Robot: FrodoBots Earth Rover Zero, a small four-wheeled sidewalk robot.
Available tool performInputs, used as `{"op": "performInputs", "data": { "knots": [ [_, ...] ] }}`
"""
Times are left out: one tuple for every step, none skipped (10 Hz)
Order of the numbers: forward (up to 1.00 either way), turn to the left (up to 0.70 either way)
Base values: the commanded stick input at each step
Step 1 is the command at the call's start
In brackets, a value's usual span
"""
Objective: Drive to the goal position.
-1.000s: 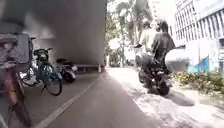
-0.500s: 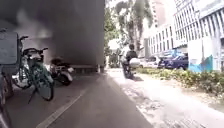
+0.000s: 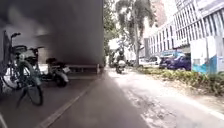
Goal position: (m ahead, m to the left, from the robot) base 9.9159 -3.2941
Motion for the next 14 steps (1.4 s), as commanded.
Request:
{"op": "performInputs", "data": {
  "knots": [
    [0.45,0.0],
    [0.45,0.0],
    [0.45,0.0],
    [0.45,0.0],
    [0.45,0.0],
    [0.45,0.0],
    [0.45,0.0],
    [0.45,0.0],
    [0.45,0.0],
    [0.45,0.0],
    [0.45,0.0],
    [0.45,0.0],
    [0.45,0.0],
    [0.45,0.0]
  ]
}}
